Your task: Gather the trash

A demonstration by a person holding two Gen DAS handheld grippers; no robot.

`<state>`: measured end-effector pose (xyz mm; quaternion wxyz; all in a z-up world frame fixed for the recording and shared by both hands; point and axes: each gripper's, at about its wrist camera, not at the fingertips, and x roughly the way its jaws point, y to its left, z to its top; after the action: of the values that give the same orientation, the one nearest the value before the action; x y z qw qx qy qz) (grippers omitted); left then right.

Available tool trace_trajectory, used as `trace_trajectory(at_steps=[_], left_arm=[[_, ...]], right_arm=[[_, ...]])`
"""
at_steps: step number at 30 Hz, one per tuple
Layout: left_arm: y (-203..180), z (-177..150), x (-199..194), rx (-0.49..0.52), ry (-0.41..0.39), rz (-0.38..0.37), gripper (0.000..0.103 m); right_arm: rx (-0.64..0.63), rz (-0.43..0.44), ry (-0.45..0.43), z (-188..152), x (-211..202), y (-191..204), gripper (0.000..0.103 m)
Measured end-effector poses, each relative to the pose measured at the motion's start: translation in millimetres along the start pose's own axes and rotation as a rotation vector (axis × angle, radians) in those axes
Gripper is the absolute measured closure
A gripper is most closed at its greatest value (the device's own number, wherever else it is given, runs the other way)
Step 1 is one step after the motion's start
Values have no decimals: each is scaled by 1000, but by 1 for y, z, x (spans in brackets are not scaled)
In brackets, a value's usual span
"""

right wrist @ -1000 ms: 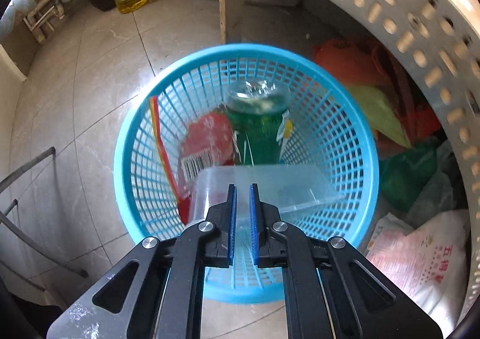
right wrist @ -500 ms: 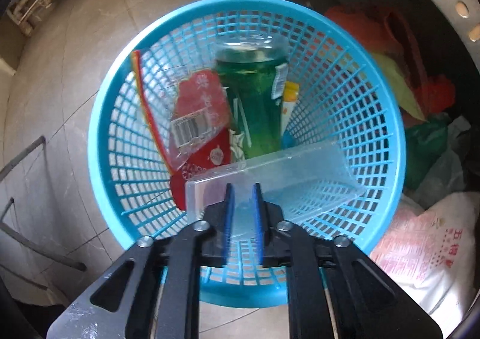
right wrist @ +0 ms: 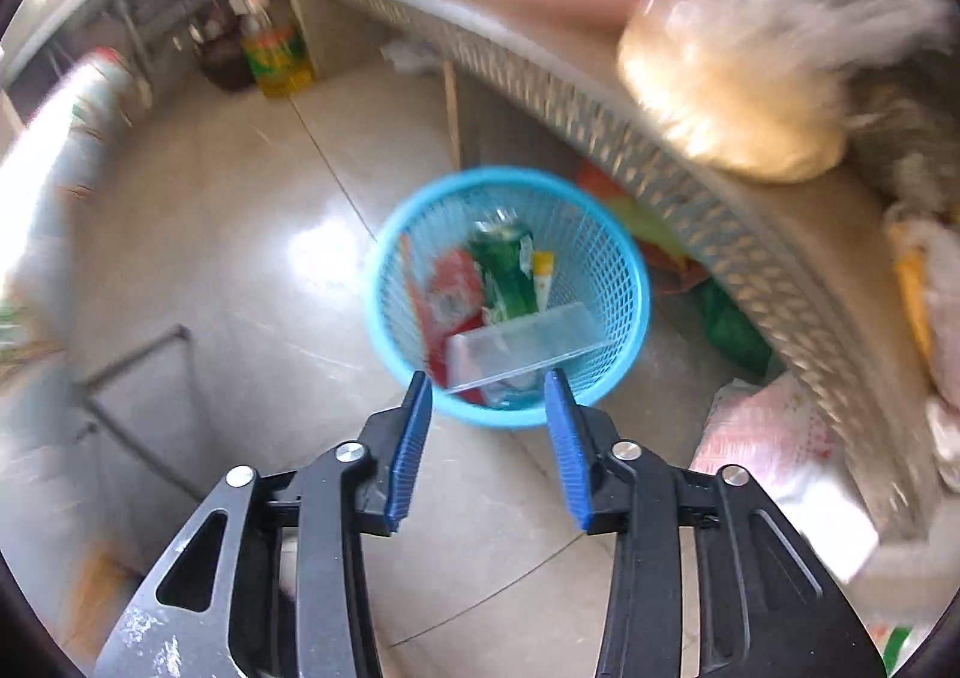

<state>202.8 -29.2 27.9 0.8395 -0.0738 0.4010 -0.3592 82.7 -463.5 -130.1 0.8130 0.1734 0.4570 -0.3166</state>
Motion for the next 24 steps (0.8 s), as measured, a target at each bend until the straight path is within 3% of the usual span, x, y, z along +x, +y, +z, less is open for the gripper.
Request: trace_trajectory(at_steps=[6, 9, 15, 24], left_arm=[[16, -26, -27, -12, -25, 42, 16], [24, -40, -37, -8, -37, 78, 14], [43, -66, -49, -26, -38, 140, 13], [75, -73, -68, -37, -96, 268, 13]], right_arm=[[-13, 180, -194, -15, -127, 31, 36], [-79, 299, -228, -21, -166, 60, 27], [-233, 537, -149, -51, -192, 144, 23], [-426, 539, 16, -96, -167, 261, 18]])
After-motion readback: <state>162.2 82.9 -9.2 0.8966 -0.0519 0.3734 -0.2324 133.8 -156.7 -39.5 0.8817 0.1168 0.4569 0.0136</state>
